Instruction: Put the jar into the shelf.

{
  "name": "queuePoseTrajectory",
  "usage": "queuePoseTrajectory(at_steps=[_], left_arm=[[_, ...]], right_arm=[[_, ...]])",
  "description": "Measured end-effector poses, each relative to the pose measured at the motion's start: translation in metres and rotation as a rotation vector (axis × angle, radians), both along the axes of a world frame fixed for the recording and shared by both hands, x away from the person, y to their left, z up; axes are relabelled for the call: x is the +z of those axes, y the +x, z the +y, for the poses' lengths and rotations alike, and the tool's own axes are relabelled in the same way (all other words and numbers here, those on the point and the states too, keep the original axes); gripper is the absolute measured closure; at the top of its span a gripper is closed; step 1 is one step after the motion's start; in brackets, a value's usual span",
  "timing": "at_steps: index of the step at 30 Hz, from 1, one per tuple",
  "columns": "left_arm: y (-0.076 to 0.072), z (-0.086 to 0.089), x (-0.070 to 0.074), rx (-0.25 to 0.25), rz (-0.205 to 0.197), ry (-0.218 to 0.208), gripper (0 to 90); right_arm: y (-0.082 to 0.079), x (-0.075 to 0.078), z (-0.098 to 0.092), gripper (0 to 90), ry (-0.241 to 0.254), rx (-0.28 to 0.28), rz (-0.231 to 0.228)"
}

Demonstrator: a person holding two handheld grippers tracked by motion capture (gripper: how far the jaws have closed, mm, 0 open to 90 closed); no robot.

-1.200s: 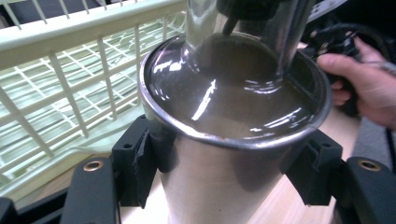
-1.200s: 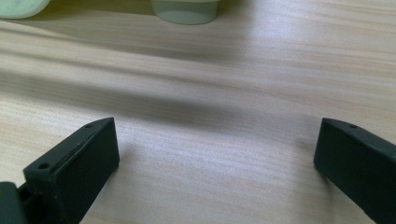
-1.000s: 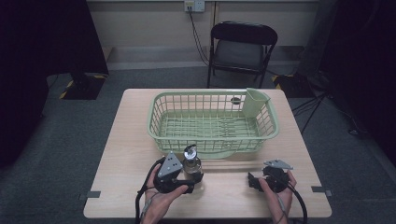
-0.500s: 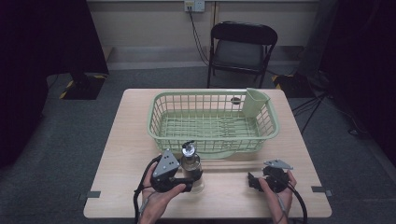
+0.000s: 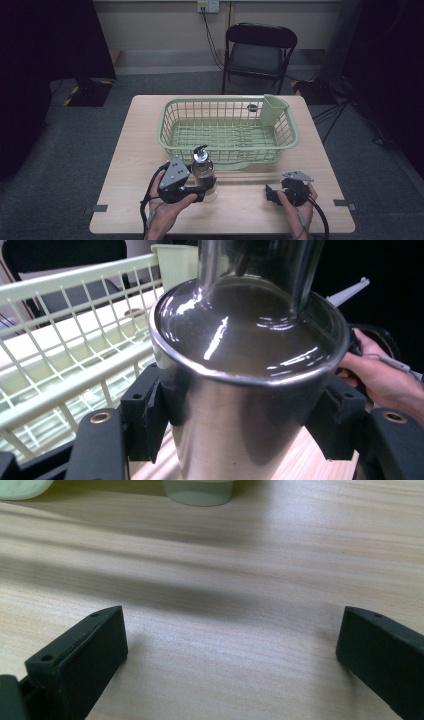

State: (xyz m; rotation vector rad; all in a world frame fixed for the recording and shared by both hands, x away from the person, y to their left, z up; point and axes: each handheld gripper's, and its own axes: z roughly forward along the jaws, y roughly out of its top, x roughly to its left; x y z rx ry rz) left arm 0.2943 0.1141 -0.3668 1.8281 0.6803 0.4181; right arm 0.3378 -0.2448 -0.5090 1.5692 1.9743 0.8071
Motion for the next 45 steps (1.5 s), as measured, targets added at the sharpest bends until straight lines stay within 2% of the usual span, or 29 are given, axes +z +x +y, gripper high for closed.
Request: queuePoseTrajectory(at_steps=[10,18,29,37,40,45], left_arm=[[0.002,0.001,0.025,-0.005,-0.053,-0.024,34.7],[0.004,0.005,0.036,0.005,-0.076,-0.036,34.7],[0.01,0.007,0.06,0.008,-0.12,-0.053,34.7],[0.018,0.005,0.071,0.016,-0.131,-0.053,34.7],[0.024,0.006,0.077,0.013,-0.128,-0.062,34.7],[0.033,0.006,0.081,0.021,-0.131,-0.052,34.7]], right_arm=[[0.0,0.0,0.0,0.0,0.001,-0.001,0.0],[0.0,0.0,0.0,0.0,0.0,0.0,0.0],[0.0,0.0,0.0,0.0,0.0,0.0,0.0],[0.0,0.0,0.0,0.0,0.0,0.0,0.0],[0.0,0.0,0.0,0.0,0.0,0.001,0.0],[0.0,0.0,0.0,0.0,0.0,0.0,0.0]])
